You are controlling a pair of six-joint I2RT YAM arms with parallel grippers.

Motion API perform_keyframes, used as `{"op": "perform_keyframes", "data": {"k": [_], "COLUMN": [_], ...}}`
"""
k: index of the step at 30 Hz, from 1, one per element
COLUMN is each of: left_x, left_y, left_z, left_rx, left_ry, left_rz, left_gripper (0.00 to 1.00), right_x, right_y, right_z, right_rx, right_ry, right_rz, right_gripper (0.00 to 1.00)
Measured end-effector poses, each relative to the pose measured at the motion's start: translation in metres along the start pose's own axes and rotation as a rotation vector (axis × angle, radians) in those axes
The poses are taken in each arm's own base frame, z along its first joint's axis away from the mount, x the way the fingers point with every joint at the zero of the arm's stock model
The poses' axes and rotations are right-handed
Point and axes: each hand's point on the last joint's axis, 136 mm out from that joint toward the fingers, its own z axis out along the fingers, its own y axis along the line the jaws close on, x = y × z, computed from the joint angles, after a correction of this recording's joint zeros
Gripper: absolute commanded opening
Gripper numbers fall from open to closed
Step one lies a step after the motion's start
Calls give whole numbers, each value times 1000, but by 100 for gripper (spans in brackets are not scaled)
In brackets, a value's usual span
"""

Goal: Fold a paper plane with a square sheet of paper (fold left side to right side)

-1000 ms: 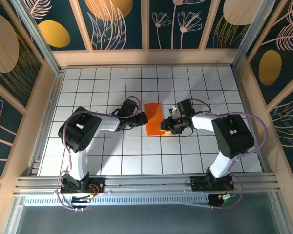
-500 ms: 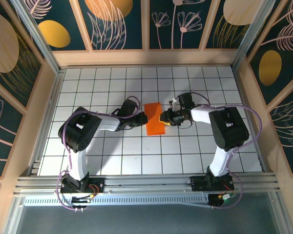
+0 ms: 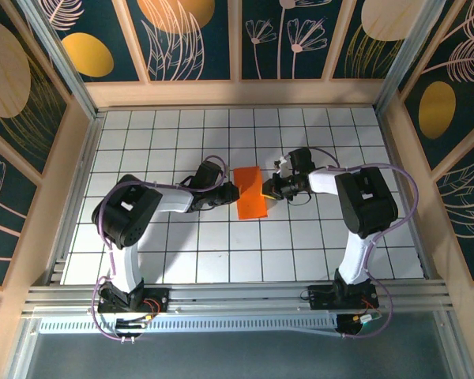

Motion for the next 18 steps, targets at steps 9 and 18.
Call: {"op": "perform_keyframes", "data": {"k": [9, 18], "left_x": [-21, 9], "left_y": [-37, -79], "left_z": [-46, -84], "left_rx": [0, -74], "left_ry": [-124, -201], "left_rz": [129, 359], "left_gripper": [34, 46], "right_x": [0, -1], "right_y": [5, 11], "right_z": [-2, -6], "right_rx": [-16, -34], "right_ry": [2, -8], "right_rz": [5, 41], "right_gripper": [0, 0]}}
